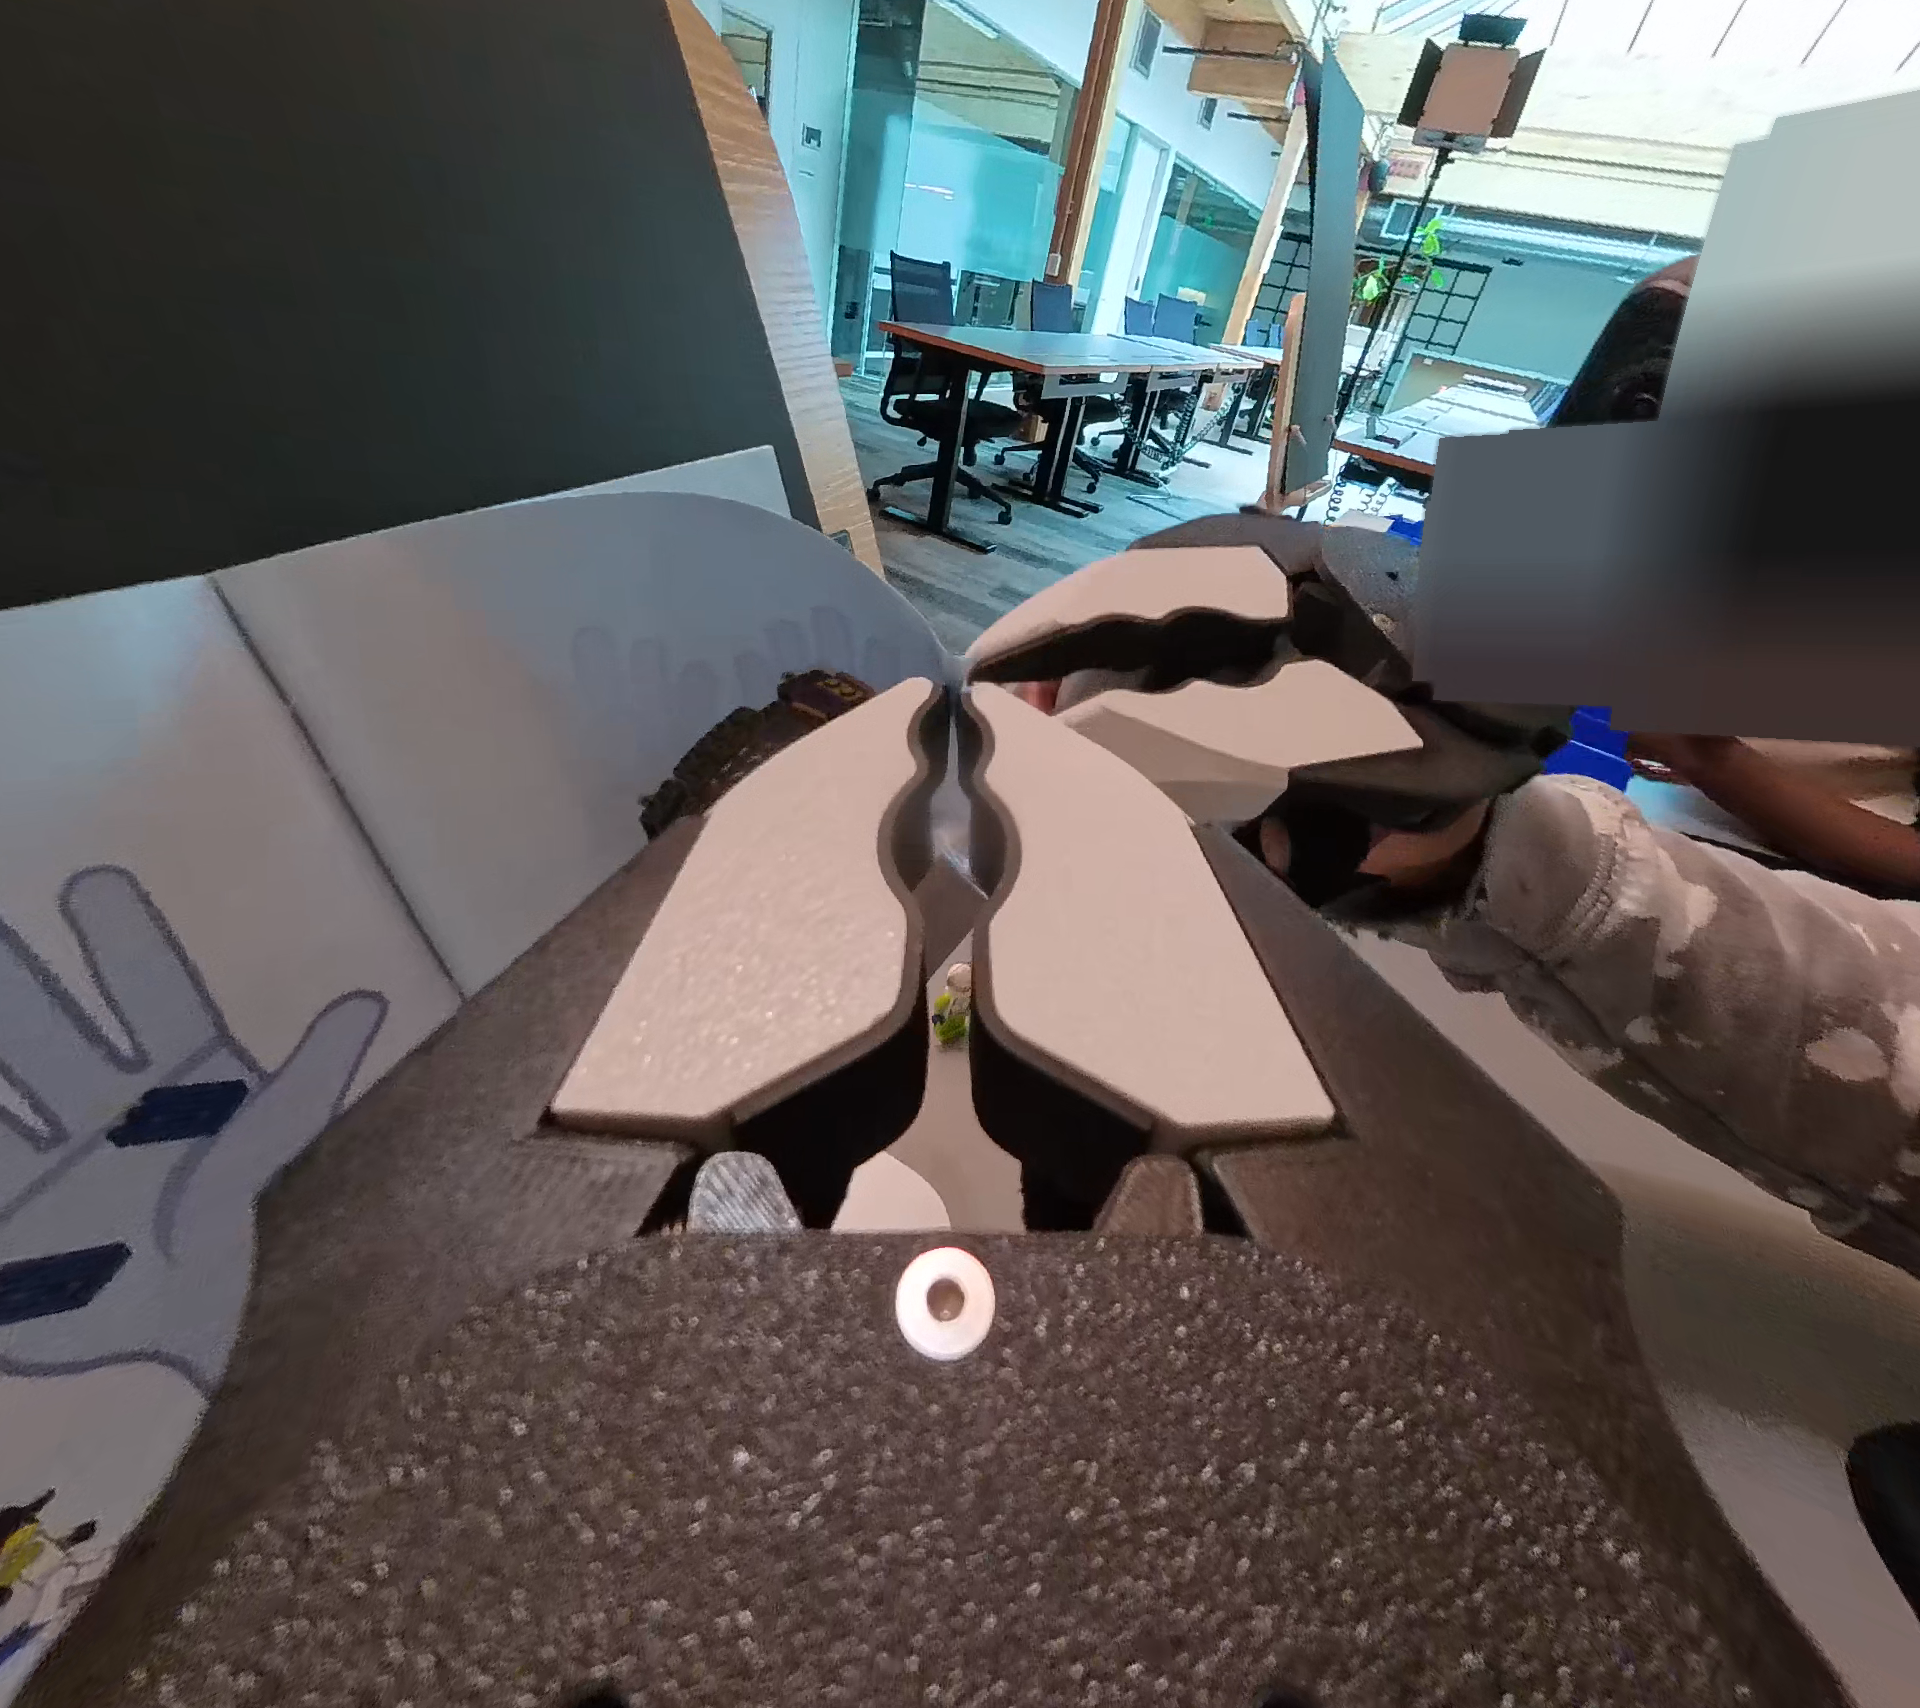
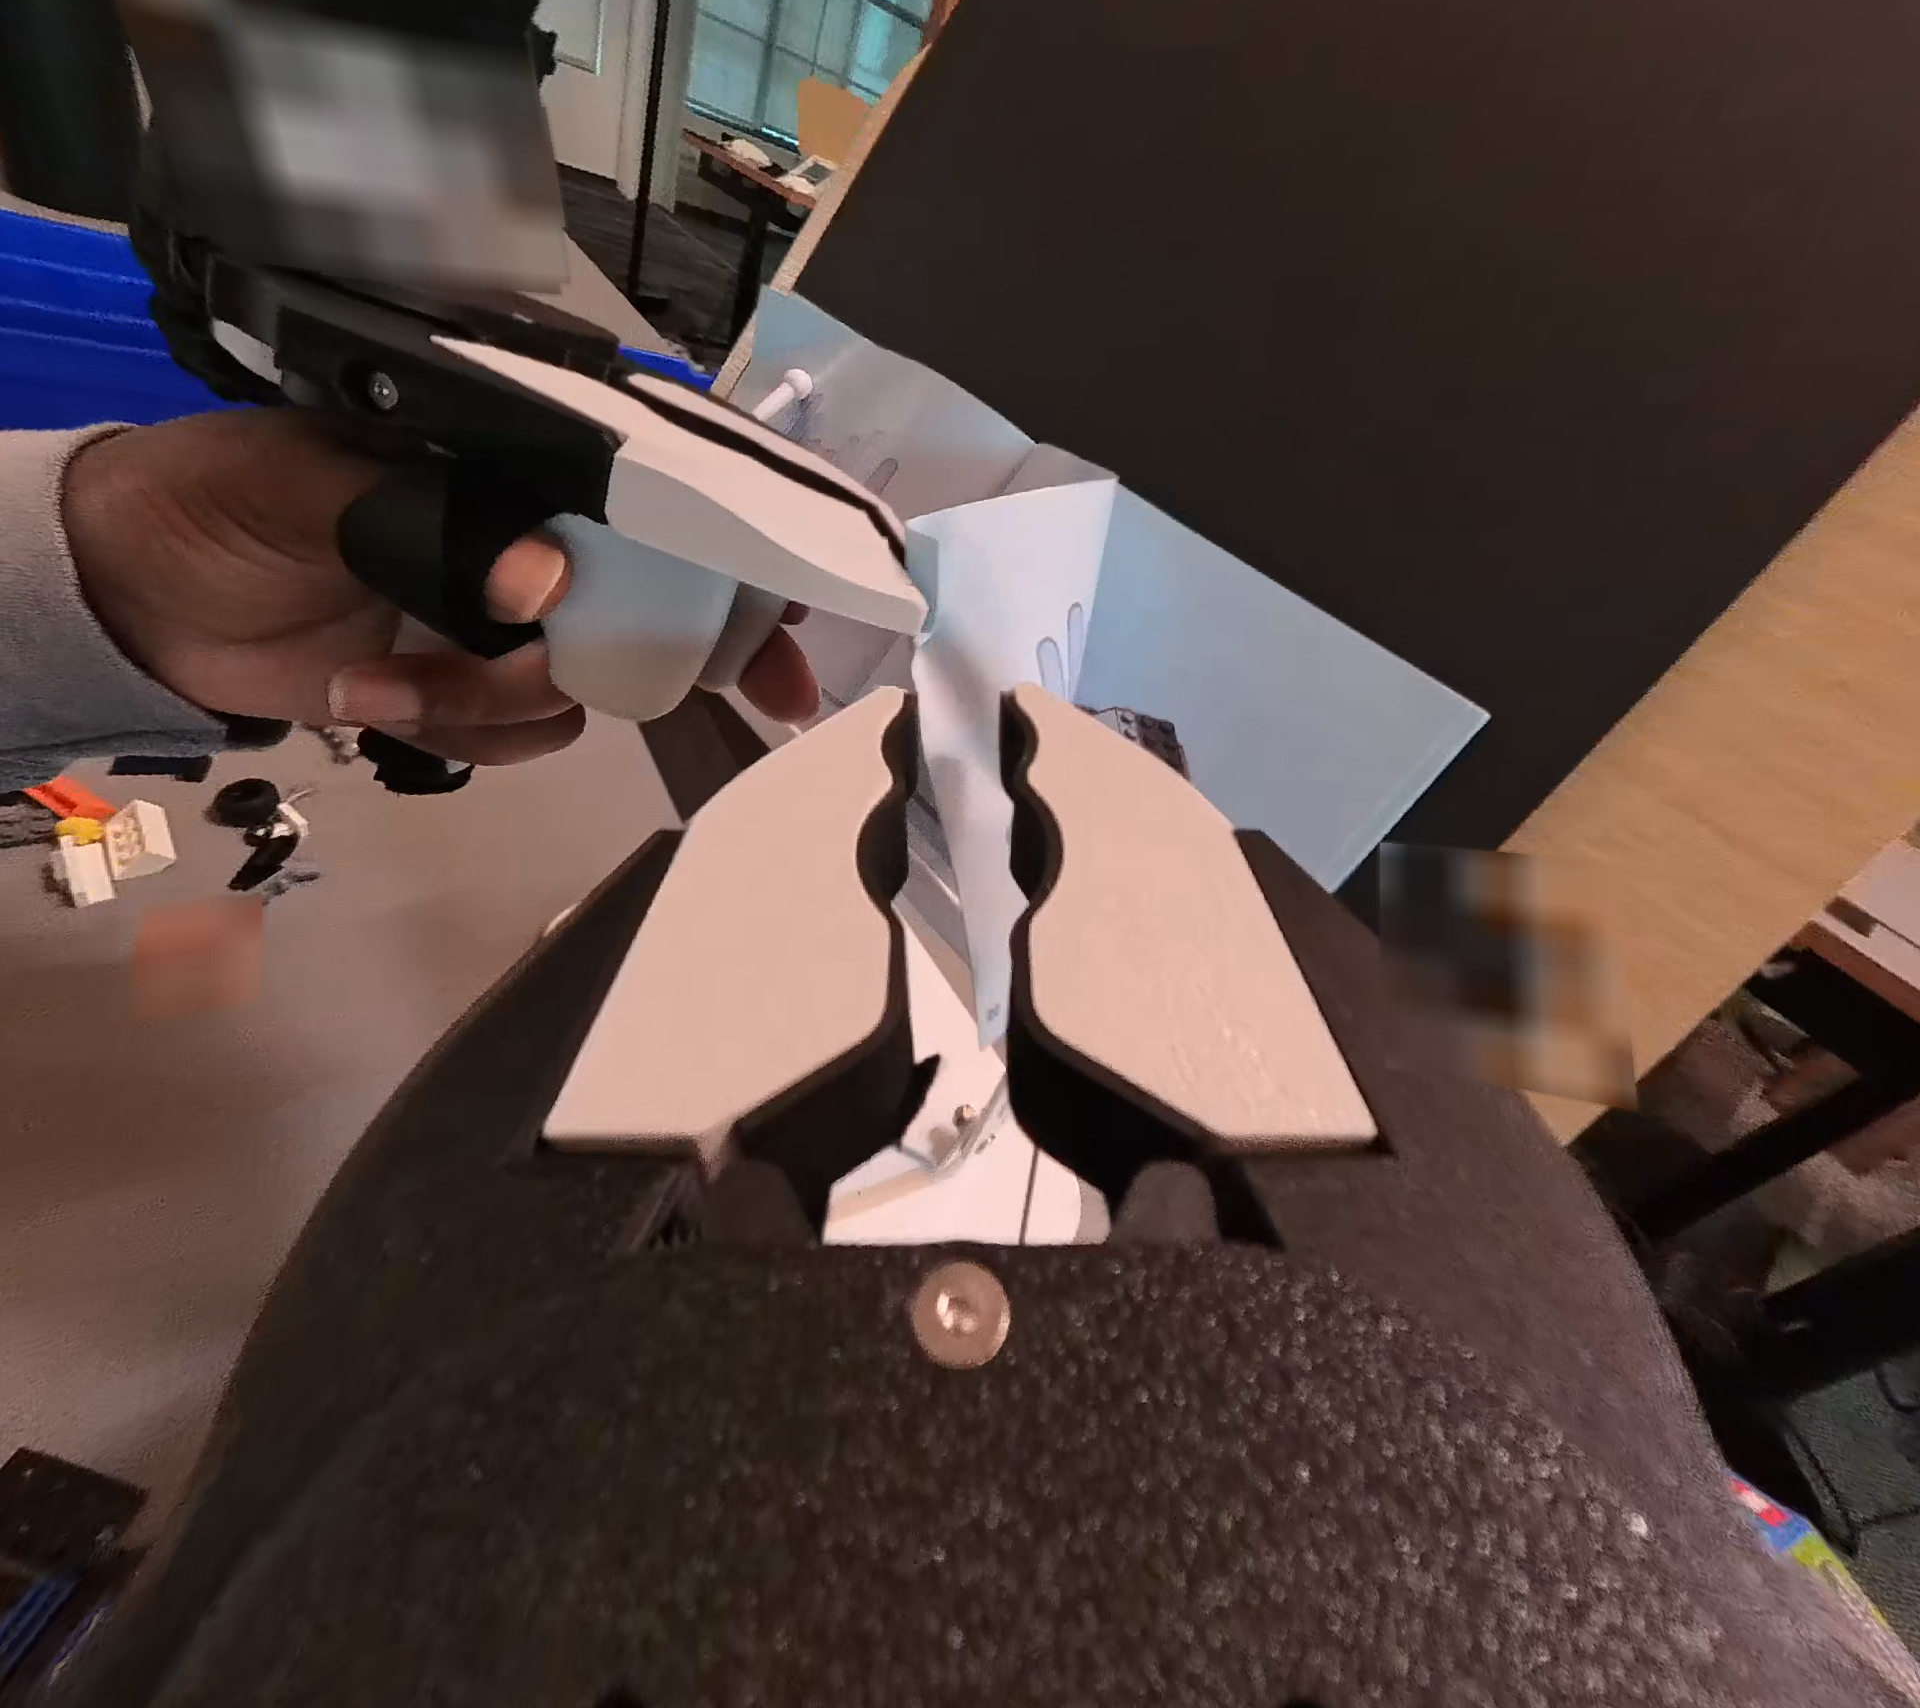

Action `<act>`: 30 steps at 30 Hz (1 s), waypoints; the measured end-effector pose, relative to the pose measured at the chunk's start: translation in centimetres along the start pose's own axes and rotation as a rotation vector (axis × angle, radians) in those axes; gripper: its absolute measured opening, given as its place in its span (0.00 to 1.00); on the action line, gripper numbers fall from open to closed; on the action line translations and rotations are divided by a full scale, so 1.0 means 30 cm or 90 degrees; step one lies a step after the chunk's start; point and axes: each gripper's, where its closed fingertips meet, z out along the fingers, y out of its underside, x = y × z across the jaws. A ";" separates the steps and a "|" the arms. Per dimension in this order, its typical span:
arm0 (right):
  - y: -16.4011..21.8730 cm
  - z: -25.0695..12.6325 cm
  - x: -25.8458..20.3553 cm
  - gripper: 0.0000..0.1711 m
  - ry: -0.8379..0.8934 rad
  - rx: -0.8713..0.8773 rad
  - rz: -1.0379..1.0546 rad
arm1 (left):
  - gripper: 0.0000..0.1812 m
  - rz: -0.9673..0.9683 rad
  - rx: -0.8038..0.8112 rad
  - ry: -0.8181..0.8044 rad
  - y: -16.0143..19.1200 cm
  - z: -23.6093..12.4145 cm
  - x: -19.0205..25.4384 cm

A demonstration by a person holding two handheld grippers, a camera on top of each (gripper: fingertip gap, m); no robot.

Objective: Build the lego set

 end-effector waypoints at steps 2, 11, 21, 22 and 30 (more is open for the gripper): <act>-0.019 -0.001 0.001 0.09 -0.024 -0.002 -0.008 | 0.00 0.002 0.002 0.004 -0.001 -0.003 0.001; 0.013 0.059 0.008 0.13 -0.201 -0.128 0.072 | 0.00 0.014 -0.006 0.017 0.011 -0.013 -0.004; 0.013 0.067 -0.040 0.09 -0.356 -0.151 0.141 | 0.00 0.041 -0.028 0.107 0.020 -0.035 0.009; 0.013 0.065 -0.045 0.08 -0.369 -0.153 0.143 | 0.00 0.041 -0.032 0.116 0.020 -0.036 0.009; 0.005 0.068 -0.017 0.00 -0.334 -0.130 0.121 | 0.00 0.055 -0.044 0.115 0.022 -0.047 -0.005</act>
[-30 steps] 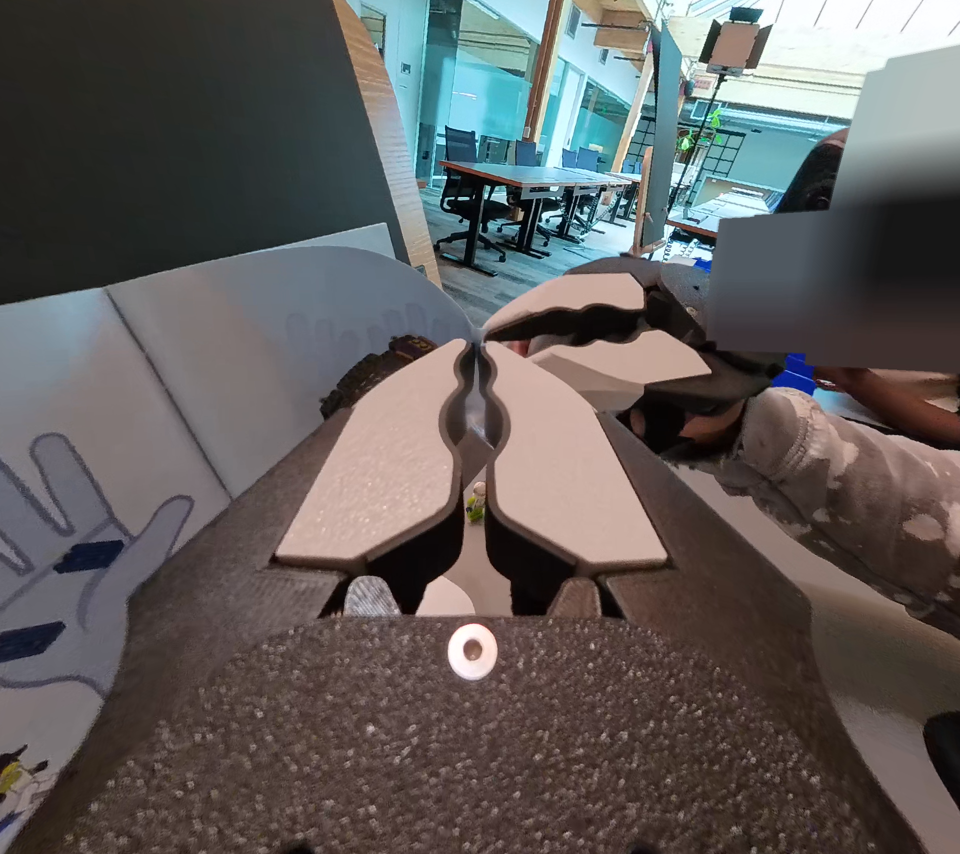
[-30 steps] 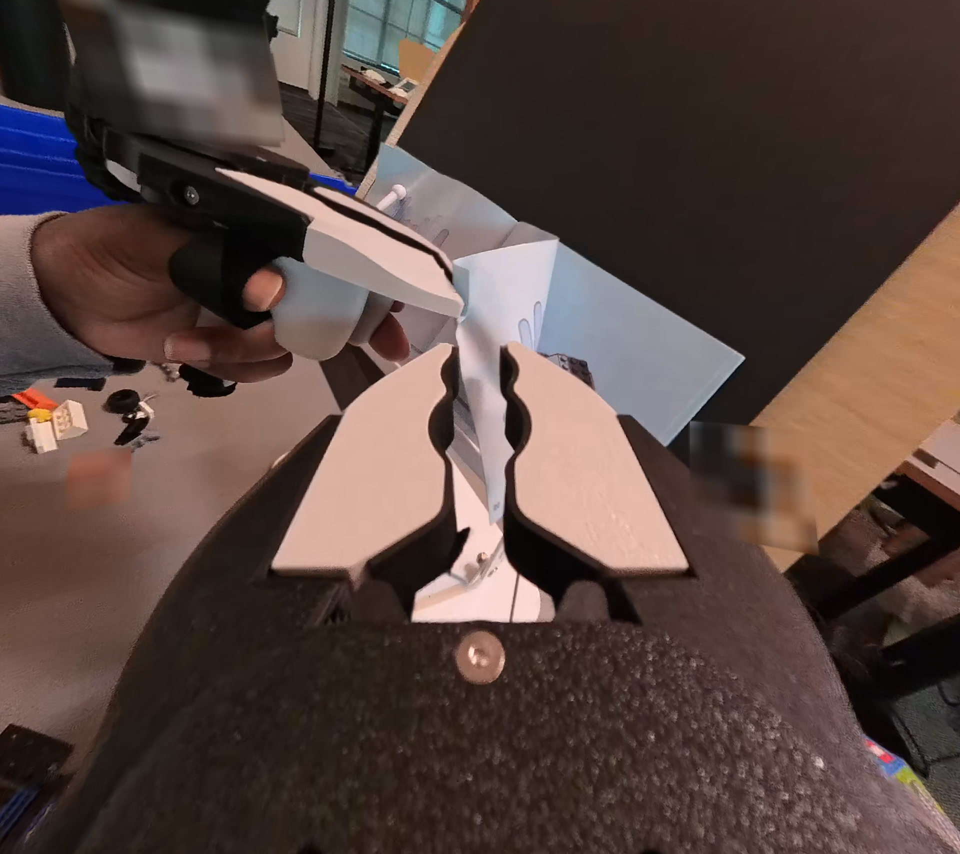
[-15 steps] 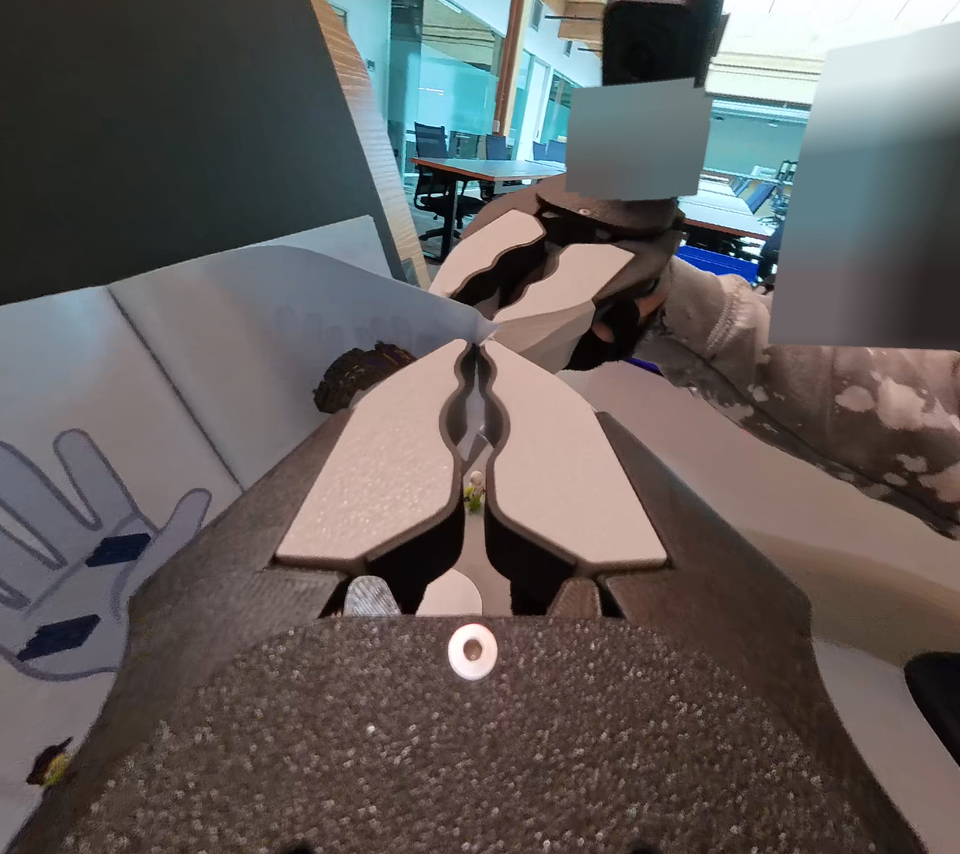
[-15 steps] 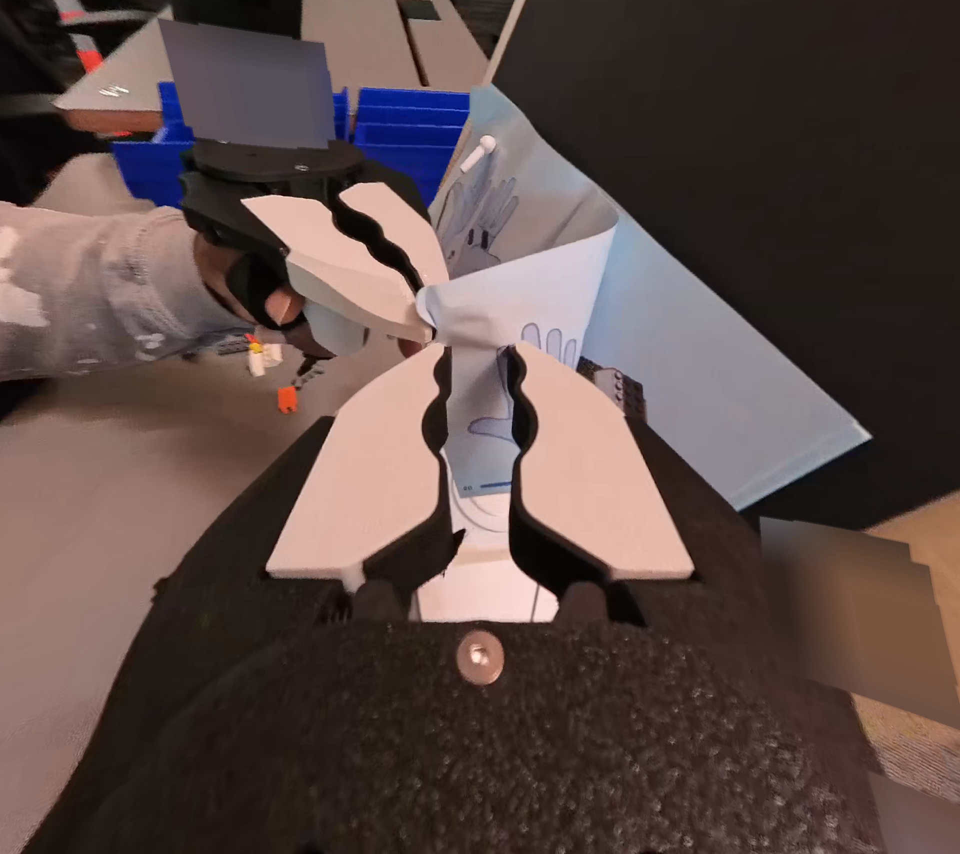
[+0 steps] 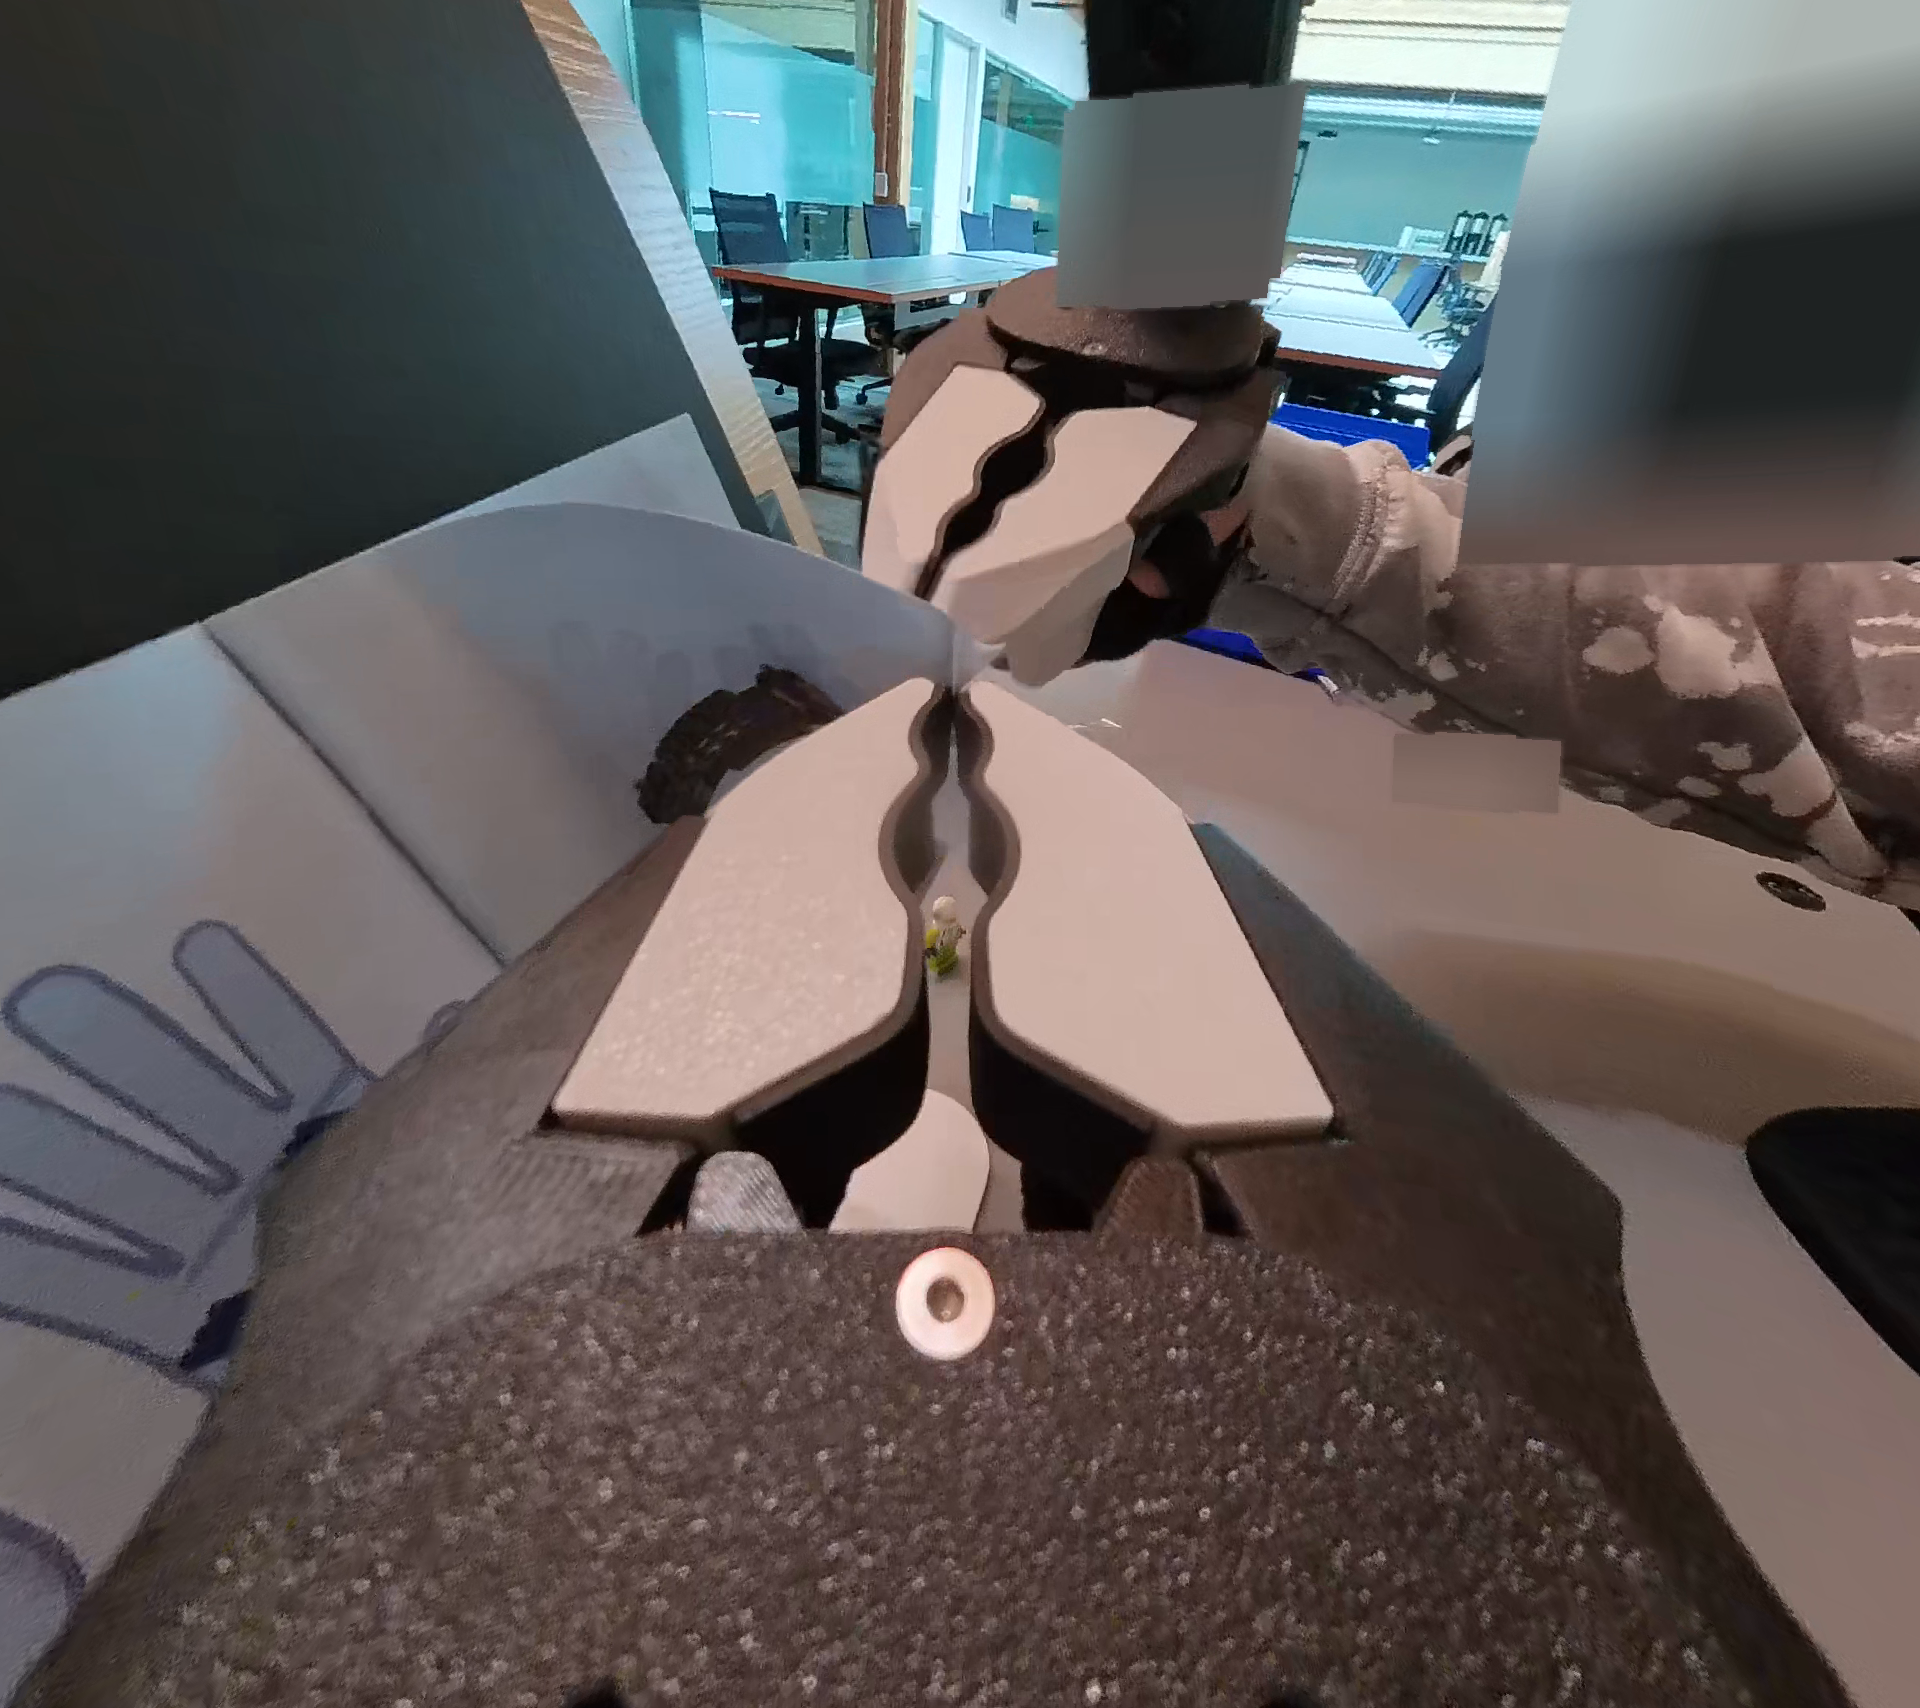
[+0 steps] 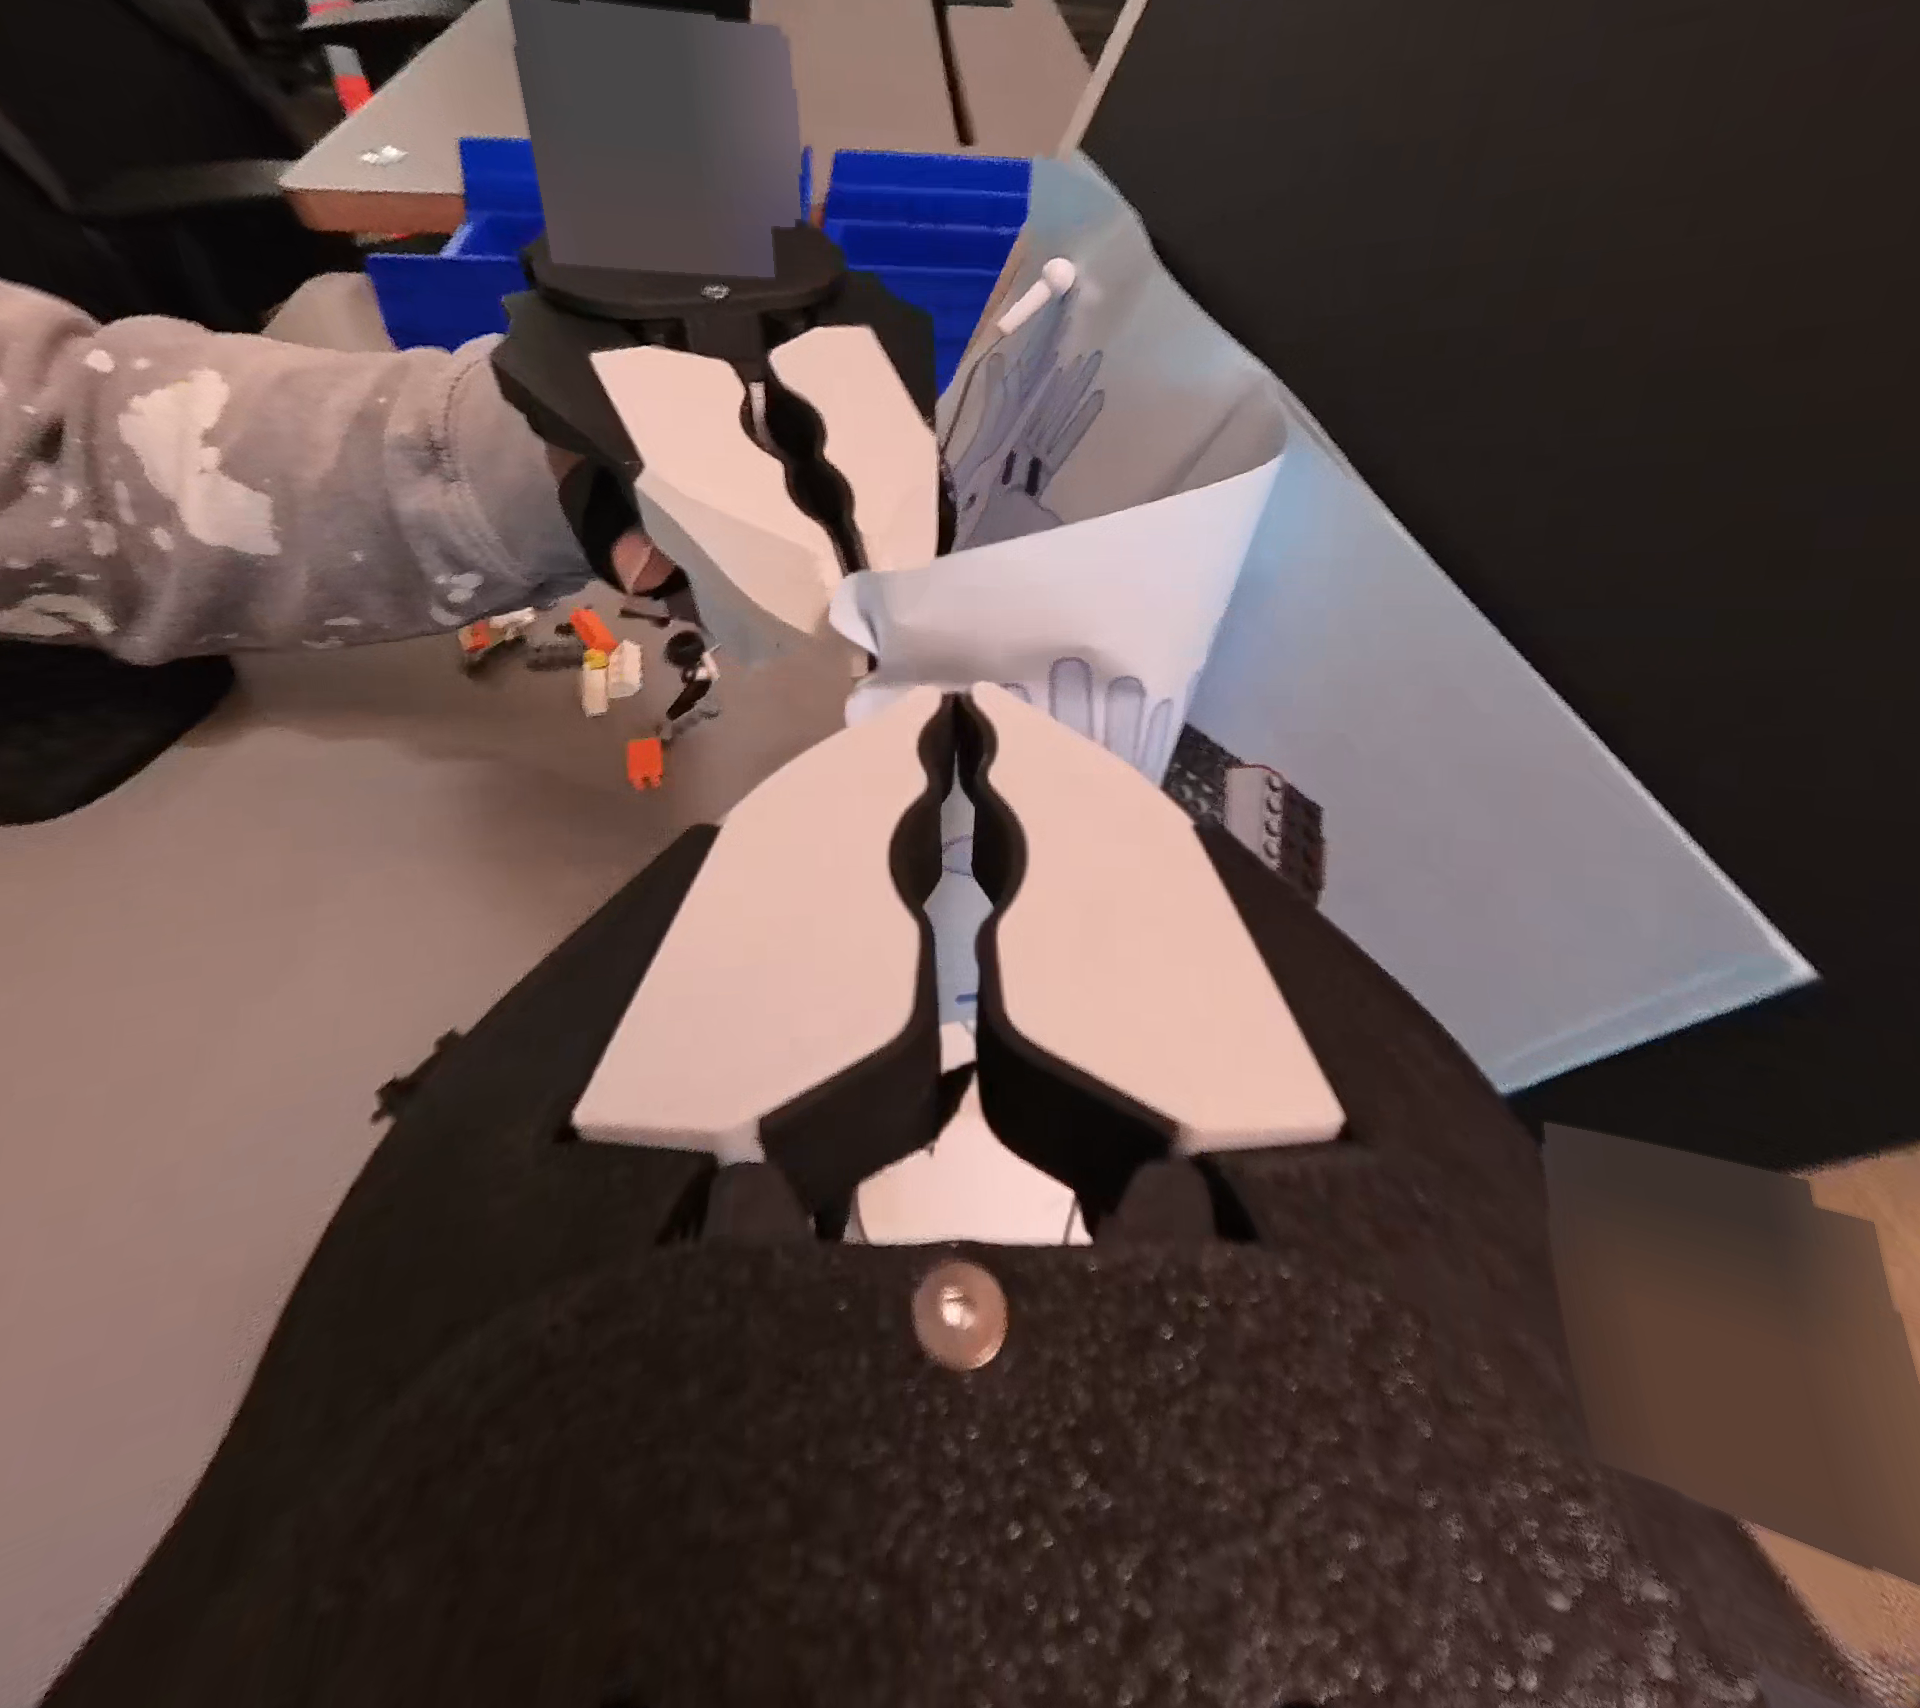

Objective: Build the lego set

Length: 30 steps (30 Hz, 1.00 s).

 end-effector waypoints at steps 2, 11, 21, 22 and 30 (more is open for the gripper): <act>-0.028 -0.017 0.004 0.00 0.021 0.033 0.004 | 0.00 0.001 0.000 -0.005 0.007 -0.004 -0.003; -0.026 -0.006 -0.072 0.09 -0.031 0.007 0.011 | 0.01 0.016 -0.003 -0.014 0.024 0.009 0.002; -0.026 -0.005 -0.084 0.00 -0.066 0.008 0.030 | 0.01 0.024 -0.004 -0.006 0.030 0.008 0.010; -0.027 -0.007 -0.084 0.00 -0.071 0.011 0.035 | 0.01 0.026 -0.003 -0.005 0.029 0.008 0.012; -0.030 -0.018 -0.083 0.00 -0.090 0.025 0.053 | 0.01 0.025 0.005 0.004 0.026 0.002 0.019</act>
